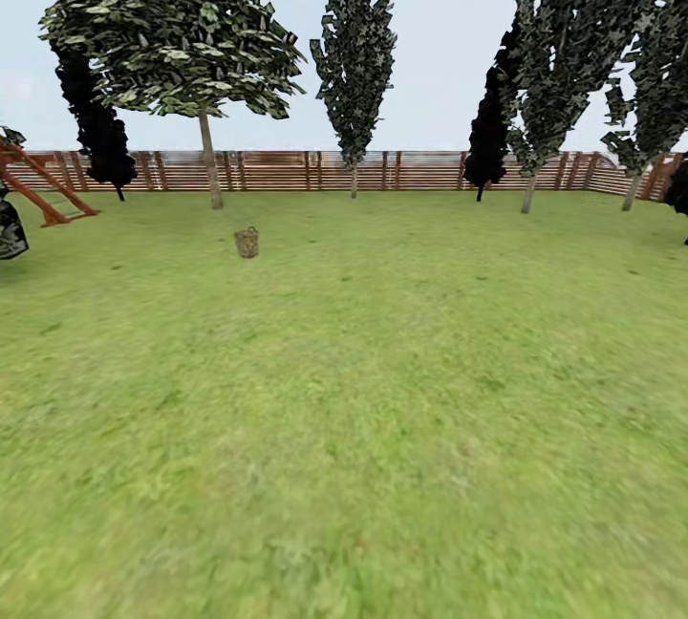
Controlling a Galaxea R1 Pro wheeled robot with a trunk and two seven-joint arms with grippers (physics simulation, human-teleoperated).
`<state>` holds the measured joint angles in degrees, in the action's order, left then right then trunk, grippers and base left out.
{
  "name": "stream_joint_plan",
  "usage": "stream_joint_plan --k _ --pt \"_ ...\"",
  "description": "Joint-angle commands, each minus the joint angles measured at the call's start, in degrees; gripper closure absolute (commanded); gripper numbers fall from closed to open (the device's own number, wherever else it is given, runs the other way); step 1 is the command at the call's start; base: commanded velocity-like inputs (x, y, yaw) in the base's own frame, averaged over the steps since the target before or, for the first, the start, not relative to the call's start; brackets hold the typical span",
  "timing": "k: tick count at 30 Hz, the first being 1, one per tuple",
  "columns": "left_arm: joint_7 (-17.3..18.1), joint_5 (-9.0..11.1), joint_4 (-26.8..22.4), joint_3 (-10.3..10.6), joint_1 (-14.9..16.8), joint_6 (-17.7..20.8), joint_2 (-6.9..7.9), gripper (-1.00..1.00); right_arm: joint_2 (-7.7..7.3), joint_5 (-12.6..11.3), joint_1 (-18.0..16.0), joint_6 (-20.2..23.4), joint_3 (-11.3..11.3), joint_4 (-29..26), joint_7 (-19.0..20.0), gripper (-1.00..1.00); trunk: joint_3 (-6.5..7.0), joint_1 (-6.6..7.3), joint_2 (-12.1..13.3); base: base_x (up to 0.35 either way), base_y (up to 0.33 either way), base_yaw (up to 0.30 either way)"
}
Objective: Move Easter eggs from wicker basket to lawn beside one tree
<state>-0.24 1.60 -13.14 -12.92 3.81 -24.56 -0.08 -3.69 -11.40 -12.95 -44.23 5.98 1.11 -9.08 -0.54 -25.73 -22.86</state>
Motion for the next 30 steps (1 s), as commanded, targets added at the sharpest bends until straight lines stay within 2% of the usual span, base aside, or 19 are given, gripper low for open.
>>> stream_joint_plan --k 1,27,30 --pt "0.0 0.2 0.0 0.0 0.0 -0.2 -0.01 -1.0 0.0 0.3 -0.1 -0.2 0.4 0.1 0.0 -1.0 -0.06 -0.06 -0.1 0.332 0.0 0.0" --pt "0.1 0.1 0.0 0.1 0.0 -0.4 -0.21 -1.0 0.0 0.3 -0.1 -0.2 0.4 0.1 0.0 -1.0 -0.06 -0.06 -0.1 0.332 0.0 0.0" --pt "0.1 -0.6 0.0 0.2 0.0 -0.5 -0.38 -1.0 0.0 0.3 -0.1 -0.2 0.4 0.1 0.0 -1.0 -0.06 -0.06 -0.1 0.333 0.0 0.0"
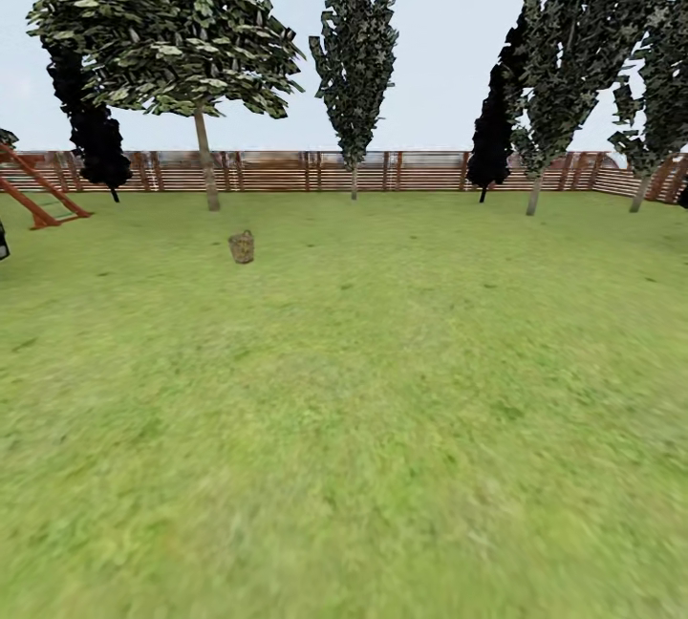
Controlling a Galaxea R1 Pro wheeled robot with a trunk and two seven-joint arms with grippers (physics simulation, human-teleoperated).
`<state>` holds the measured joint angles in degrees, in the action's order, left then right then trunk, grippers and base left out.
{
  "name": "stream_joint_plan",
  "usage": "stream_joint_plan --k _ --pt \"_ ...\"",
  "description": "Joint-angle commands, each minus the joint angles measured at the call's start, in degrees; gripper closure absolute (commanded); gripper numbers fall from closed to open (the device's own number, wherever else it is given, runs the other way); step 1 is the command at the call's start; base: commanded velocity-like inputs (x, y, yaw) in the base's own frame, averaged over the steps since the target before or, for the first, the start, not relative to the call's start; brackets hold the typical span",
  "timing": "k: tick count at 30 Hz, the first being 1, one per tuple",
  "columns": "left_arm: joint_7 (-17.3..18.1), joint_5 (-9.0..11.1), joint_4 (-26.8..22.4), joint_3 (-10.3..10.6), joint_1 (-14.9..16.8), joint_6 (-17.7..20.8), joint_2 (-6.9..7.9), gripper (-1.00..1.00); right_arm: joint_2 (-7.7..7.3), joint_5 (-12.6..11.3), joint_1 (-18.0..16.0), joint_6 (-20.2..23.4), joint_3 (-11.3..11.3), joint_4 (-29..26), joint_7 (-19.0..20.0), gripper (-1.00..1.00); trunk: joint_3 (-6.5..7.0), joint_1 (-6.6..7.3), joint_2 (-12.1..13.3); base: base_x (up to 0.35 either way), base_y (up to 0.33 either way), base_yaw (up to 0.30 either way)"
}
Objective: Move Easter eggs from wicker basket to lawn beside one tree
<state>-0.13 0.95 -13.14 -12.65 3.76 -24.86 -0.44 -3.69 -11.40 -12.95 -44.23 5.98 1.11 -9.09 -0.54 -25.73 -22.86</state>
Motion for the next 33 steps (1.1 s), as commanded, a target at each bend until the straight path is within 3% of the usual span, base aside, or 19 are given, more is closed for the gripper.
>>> stream_joint_plan --k 1,6,20,26,33 --pt "0.0 -0.4 0.0 -0.1 0.0 -0.2 -0.04 -1.0 0.0 0.3 -0.1 -0.2 0.4 0.1 0.0 -1.0 -0.06 -0.06 -0.1 0.332 0.0 0.0" --pt "0.1 -1.7 0.0 -0.3 0.1 0.2 0.14 -1.0 0.0 0.3 -0.1 -0.2 0.4 0.1 0.0 -1.0 -0.06 -0.06 -0.1 0.332 0.0 0.0" --pt "-0.2 -1.5 0.0 -0.4 0.1 0.3 0.29 -1.0 0.0 0.3 -0.1 -0.2 0.4 0.1 -0.1 -1.0 -0.06 -0.06 -0.1 0.332 0.0 0.0" --pt "-0.2 -1.5 0.0 -0.4 0.0 0.3 0.33 -1.0 2.18 0.2 -0.1 -0.2 0.4 0.1 -0.1 -1.0 -0.06 -0.06 -0.1 0.332 0.0 0.0" --pt "-0.2 -1.5 0.0 -0.4 0.0 0.2 0.35 -1.0 2.55 0.0 -0.1 -0.2 0.4 -1.5 -0.3 -1.0 -0.06 -0.06 -0.1 0.333 0.0 0.0"
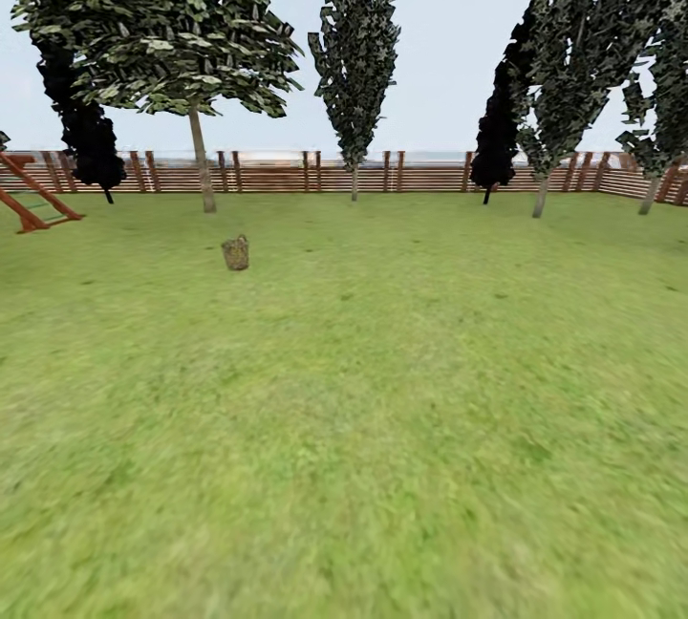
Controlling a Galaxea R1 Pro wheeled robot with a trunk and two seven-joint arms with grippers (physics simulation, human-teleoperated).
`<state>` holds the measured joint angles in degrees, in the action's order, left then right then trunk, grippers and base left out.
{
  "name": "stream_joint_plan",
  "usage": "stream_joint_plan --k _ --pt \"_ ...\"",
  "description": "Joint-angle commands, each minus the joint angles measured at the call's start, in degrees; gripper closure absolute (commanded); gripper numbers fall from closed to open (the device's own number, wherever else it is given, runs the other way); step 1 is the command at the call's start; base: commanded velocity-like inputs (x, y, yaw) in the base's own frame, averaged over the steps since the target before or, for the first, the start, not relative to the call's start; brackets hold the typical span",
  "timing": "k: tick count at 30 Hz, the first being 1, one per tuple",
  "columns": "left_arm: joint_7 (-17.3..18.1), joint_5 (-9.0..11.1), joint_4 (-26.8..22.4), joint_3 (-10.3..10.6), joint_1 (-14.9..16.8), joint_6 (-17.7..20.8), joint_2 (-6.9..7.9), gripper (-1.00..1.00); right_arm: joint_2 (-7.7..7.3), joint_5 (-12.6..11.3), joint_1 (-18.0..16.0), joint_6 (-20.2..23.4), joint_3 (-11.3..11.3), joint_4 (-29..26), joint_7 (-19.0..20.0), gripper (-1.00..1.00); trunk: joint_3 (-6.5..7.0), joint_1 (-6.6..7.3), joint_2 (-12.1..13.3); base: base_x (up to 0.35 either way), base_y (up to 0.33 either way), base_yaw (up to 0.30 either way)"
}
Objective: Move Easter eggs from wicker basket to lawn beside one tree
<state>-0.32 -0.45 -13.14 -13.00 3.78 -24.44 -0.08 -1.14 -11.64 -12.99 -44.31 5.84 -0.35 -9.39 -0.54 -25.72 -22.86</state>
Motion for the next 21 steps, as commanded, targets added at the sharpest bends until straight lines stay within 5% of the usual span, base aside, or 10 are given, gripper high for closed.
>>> stream_joint_plan --k 1,13,21 --pt "0.0 0.0 0.0 -0.1 0.0 -0.2 -0.01 -1.0 -0.08 0.2 0.0 -0.1 0.5 -1.0 0.0 -1.0 -0.06 -0.06 -0.1 0.332 0.0 0.0" --pt "-0.1 0.1 0.0 -0.1 0.0 -0.2 0.07 -1.0 -0.18 0.6 0.0 -0.4 0.4 -3.5 0.3 -1.0 -0.06 -0.06 -0.1 0.332 -0.007 0.002" --pt "0.0 0.0 0.0 -0.2 0.0 -0.2 0.0 -1.0 -0.29 0.6 0.0 -0.2 0.4 -3.6 0.3 -1.0 -0.06 -0.06 -0.1 0.333 -0.012 0.212"
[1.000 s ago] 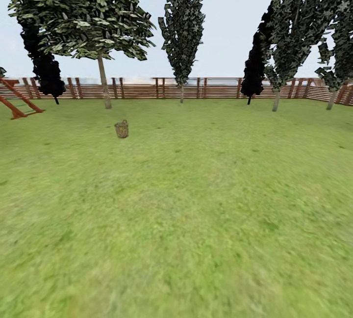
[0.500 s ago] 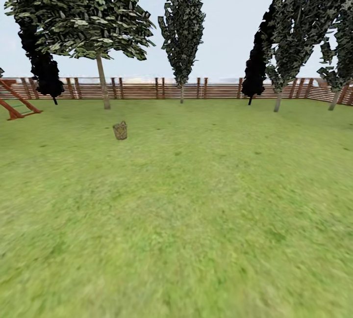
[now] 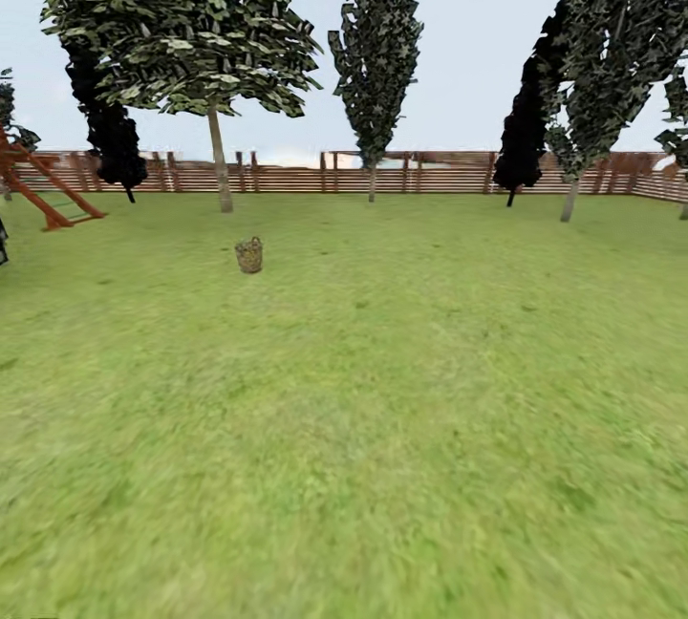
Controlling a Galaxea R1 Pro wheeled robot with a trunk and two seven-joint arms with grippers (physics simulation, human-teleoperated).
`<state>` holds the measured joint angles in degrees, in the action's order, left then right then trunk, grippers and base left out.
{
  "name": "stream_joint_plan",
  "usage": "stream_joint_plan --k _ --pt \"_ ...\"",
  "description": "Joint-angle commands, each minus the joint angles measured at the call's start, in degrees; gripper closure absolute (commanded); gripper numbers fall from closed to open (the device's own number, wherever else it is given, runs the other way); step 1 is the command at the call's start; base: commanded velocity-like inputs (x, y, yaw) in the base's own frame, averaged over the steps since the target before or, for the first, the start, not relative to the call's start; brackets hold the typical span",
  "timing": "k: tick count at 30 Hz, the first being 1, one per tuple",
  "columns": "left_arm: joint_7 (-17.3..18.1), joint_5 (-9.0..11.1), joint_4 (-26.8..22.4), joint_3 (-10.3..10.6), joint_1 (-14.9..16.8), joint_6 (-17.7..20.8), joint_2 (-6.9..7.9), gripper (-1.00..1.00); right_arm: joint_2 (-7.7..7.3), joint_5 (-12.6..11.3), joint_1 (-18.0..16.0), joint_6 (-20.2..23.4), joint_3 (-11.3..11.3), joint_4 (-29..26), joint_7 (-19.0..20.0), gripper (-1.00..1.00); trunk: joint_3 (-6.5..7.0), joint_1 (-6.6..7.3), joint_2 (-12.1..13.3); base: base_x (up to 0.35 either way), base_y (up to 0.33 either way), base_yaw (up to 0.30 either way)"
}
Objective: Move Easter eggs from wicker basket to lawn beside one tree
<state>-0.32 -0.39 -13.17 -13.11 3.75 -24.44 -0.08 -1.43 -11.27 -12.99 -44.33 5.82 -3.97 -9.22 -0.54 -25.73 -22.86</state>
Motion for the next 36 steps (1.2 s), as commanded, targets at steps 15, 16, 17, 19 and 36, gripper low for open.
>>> stream_joint_plan --k 15,16,17,19,36 --pt "0.0 -0.1 0.1 -0.1 0.1 -0.2 -0.1 -1.0 -0.15 0.0 0.0 -0.1 0.5 0.0 0.1 -1.0 -0.06 -0.06 -0.1 0.332 -0.04 0.286" --pt "0.0 -0.1 0.1 -0.1 0.1 -0.2 -0.1 -1.0 -0.15 0.0 0.0 -0.1 0.5 0.0 0.1 -1.0 -0.06 -0.06 -0.1 0.333 -0.064 0.287" --pt "0.0 -0.1 0.1 -0.1 0.1 -0.2 -0.1 -1.0 -0.15 0.0 0.0 -0.2 0.5 0.0 0.1 -1.0 -0.06 -0.06 -0.1 0.333 -0.045 0.287" --pt "0.0 -0.1 0.1 -0.1 0.1 -0.2 -0.07 -1.0 -0.15 0.0 0.0 -0.2 0.5 0.0 0.1 -1.0 -0.06 -0.06 -0.1 0.332 -0.026 0.287" --pt "0.0 -0.1 0.1 -0.1 0.1 -0.2 -0.1 -1.0 -0.49 0.4 0.0 -0.2 0.4 0.0 0.1 -1.0 -0.06 -0.06 -0.1 0.332 -0.002 0.287"
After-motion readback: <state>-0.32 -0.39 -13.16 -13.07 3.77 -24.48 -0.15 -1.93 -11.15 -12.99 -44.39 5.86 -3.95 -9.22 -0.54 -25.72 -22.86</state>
